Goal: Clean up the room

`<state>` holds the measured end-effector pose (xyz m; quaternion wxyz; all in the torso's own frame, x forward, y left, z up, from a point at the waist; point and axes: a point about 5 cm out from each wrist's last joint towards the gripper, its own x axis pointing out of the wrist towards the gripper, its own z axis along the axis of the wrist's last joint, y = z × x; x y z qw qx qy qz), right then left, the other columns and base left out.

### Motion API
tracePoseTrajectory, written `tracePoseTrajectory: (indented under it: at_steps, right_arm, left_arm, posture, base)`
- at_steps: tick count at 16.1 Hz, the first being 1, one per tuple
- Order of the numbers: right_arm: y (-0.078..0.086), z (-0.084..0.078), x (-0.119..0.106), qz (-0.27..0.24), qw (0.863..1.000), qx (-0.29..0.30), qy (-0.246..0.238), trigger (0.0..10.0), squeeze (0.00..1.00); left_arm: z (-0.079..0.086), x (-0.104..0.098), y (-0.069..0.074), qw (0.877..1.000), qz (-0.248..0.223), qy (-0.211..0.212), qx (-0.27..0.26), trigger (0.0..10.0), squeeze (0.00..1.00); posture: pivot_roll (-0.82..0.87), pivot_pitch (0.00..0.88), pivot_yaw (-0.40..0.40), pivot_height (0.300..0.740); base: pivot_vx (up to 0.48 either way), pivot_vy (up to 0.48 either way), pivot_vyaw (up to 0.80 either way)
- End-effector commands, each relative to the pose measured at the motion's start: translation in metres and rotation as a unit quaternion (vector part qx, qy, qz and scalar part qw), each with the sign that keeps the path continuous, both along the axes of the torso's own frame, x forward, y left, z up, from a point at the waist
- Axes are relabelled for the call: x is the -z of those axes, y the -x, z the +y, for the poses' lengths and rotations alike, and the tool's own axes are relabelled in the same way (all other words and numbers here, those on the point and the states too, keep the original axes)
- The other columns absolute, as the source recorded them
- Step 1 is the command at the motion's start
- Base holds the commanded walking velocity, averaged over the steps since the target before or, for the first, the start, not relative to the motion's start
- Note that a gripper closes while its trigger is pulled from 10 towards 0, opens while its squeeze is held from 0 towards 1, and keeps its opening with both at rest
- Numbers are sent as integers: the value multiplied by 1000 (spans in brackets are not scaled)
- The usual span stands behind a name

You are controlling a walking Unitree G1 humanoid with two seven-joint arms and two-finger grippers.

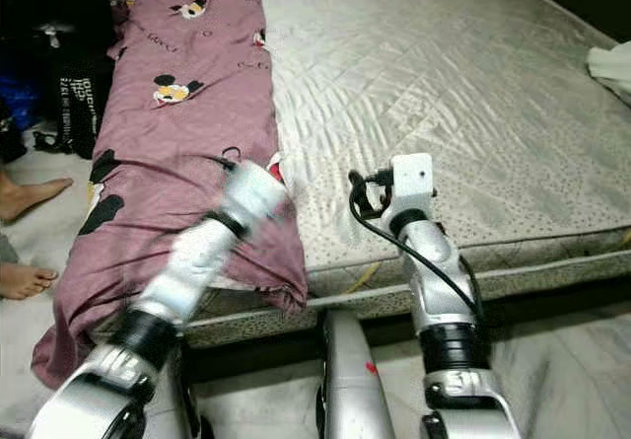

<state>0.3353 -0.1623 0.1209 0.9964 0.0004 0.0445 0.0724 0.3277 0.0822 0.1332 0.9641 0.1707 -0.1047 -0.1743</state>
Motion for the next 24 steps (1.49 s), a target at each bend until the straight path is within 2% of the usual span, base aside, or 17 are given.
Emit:
tracePoseTrajectory:
  at_steps: [1, 2, 3, 5, 6, 9, 11, 14, 17, 18, 20, 24]
  right_arm:
    - [-3, 0, 0, -3, 1000, 18, -22, 10000, 0]
    - [-3, 1, 0, -4, 999, 20, -25, 10000, 0]
    - [-6, 9, 2, -3, 998, 27, -49, 10000, 0]
    - [-10, 12, 2, -8, 997, 33, -70, 10000, 0]
    - [-13, 11, 2, -11, 996, 42, -71, 10000, 0]
    - [-16, 12, -6, -33, 994, 39, -93, 10000, 0]
    - [-16, 18, -15, -59, 993, 23, -96, 10000, 0]
    - [-15, 23, -16, -69, 993, 14, -96, 10000, 0]
    - [-16, 28, -19, -72, 992, 11, -102, 10000, 0]
    - [-19, 35, -20, -71, 992, -2, -103, 10000, 0]
    - [-21, 40, -23, -73, 992, -11, -102, 10000, 0]
    - [-22, 36, -23, -73, 992, -1, -101, 10000, 0]
  left_arm:
    - [28, -4, 5, 995, -15, 52, -80, 10000, 0]
    - [33, -4, 7, 994, -15, 61, -90, 10000, 0]
    - [70, 6, 25, 979, -9, 105, -172, 10000, 0]
    - [106, 5, 36, 956, -15, 152, -252, 10000, 0]
    - [116, 3, 40, 950, -21, 154, -272, 10000, 0]
    - [124, 1, 42, 944, -22, 164, -286, 10000, 0]
    - [121, -2, 41, 943, -22, 178, -280, 10000, 0]
    - [122, 2, 43, 943, -12, 177, -282, 10000, 0]
    - [124, -3, 46, 945, -10, 175, -276, 10000, 0]
    - [124, -4, 46, 947, -9, 172, -272, 10000, 0]
    - [126, -4, 49, 942, -8, 173, -288, 10000, 0]
    - [118, -2, 49, 950, 3, 155, -270, 10000, 0]
  posture:
    - [-133, 0, -21, 546]
    - [-133, 0, -21, 546]
    - [-90, 0, -18, 546]
    - [-65, 0, -17, 546]
    - [-56, 0, -18, 546]
    - [-50, 0, -17, 546]
    - [-62, 0, -17, 555]
    - [-66, 0, 7, 588]
    - [-45, 0, 0, 621]
    - [-34, 0, -17, 635]
    - [-26, 0, -22, 660]
    - [-39, 0, -2, 704]
  base:
    - [0, 0, 0]
    - [0, 0, 0]
    - [0, 0, 0]
    - [0, 0, 0]
    - [0, 0, 0]
    - [0, 0, 0]
    - [0, 0, 0]
    - [0, 0, 0]
    - [0, 0, 0]
    - [0, 0, 0]
    - [0, 0, 0]
    - [0, 0, 0]
